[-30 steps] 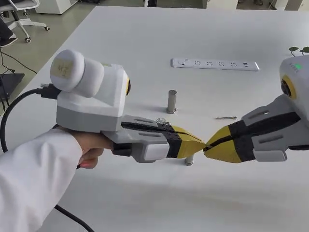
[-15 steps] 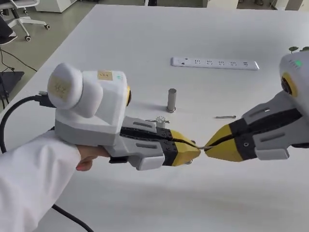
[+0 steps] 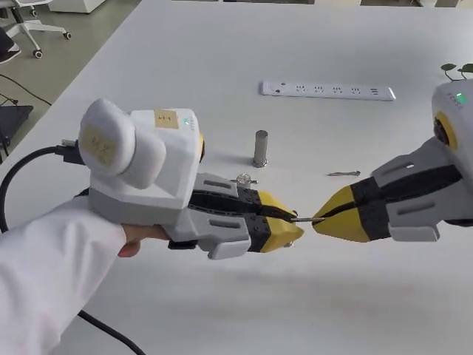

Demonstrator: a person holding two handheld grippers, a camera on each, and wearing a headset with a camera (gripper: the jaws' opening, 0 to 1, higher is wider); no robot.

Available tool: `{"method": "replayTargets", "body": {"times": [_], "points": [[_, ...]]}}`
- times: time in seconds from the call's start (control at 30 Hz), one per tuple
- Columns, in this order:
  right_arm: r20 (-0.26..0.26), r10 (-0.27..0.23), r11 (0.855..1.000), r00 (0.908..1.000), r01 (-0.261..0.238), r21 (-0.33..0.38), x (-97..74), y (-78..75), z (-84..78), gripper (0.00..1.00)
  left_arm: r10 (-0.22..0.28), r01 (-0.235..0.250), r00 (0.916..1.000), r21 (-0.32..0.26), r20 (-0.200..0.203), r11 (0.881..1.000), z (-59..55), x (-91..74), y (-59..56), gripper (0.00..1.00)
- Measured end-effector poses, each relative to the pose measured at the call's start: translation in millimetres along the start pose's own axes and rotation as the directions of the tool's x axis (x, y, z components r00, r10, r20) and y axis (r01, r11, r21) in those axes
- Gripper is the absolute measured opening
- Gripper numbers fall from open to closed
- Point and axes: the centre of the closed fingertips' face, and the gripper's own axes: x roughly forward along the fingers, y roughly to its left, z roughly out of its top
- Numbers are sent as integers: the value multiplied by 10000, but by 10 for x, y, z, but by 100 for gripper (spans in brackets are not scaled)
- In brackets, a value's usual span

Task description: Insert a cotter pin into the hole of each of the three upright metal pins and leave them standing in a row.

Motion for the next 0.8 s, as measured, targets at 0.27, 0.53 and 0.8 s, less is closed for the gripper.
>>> {"method": "replayTargets", "body": {"times": [0.27, 0.53, 0.8], "points": [[-498, -1003, 9946, 9937, 1015, 220, 1, -238, -283, 0, 1204, -1242, 9903, -535, -699, 9908, -282, 91, 255, 23], [-943, -1500, 9872, 9842, 1543, 398, 51, -422, -508, 0, 1910, -1998, 9775, -1025, -897, 9745, -470, 276, 436, 24], [-1405, -1694, 9830, 9755, 1774, 464, 147, -464, -661, 0, 2594, -2720, 9611, -1636, -945, 9483, -635, 382, 558, 23]]}}
